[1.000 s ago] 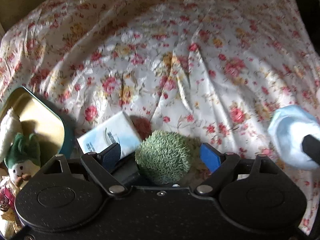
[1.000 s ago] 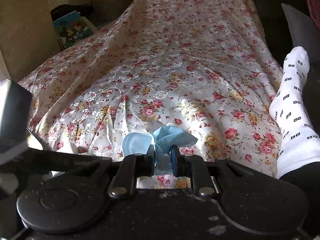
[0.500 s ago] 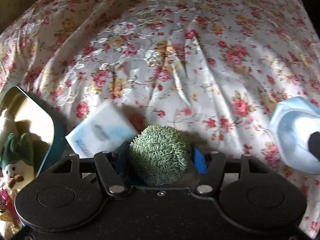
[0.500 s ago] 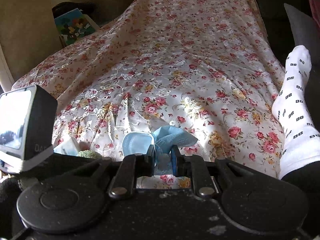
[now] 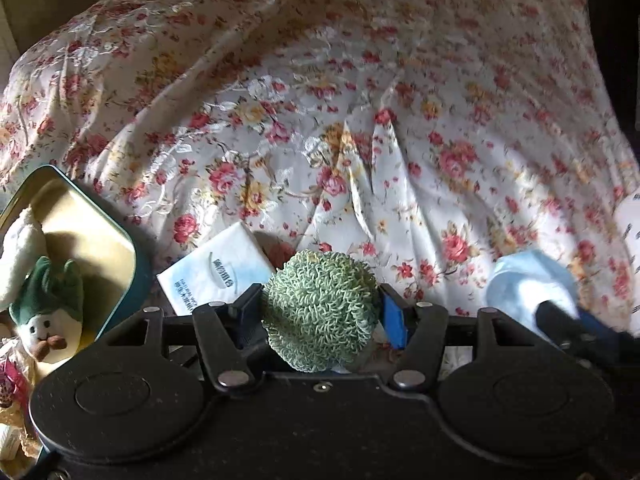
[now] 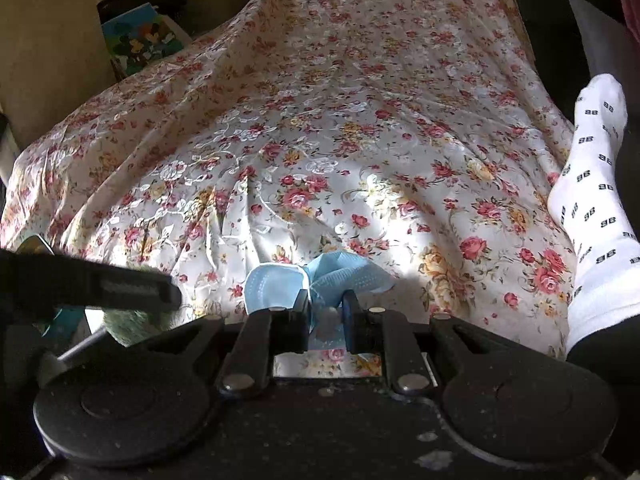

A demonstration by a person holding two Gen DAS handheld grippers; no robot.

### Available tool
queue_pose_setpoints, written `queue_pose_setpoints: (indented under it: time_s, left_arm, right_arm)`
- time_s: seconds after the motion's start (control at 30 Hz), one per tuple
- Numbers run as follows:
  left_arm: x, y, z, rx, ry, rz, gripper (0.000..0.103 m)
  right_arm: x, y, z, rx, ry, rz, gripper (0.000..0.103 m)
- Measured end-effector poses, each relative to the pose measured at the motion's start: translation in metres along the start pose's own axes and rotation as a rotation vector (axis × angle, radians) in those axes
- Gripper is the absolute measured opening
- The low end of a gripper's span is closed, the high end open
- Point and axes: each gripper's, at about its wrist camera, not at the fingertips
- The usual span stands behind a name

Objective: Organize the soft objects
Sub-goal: 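Lift the green knit ball with the left gripper while the right gripper holds the blue mask, then drop the green ball into the tray with the left gripper while the right releases the mask there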

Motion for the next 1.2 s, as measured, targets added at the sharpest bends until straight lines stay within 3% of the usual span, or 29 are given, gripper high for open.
queue_pose_setpoints:
  time_s: [0.3, 0.53, 1.0, 1.2]
  left_arm:
    - [-0.055, 0.013, -0.001, 0.006, -0.087, -0.067, 0.057]
    - [-0.086, 0.033, 0.001, -0.002, -0.169, -0.044, 0.057]
    - [-0.118, 0.114, -0.006, -0.108, -0.23, 0.129, 0.057]
    - [-0.131, 0.163, -0.015, -0.164, -0.231, 0.208, 0.058]
  right_arm:
    - [0.001, 0.013, -0.006, -0.05, -0.036, 0.021, 0.016]
    - [0.003, 0.02, -0.01, -0.065, -0.056, 0.029, 0.016]
    - [-0.004, 0.041, -0.016, -0.096, -0.086, 0.085, 0.016]
    - [-0.019, 0.059, -0.012, -0.085, -0.056, 0.164, 0.016]
Point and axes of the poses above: each gripper's, at about its wrist camera, not at the fingertips, and x roughly the way its jaws point, y to its left, z to its top, and after that the axes turned 13 degrees about -z, right-handed
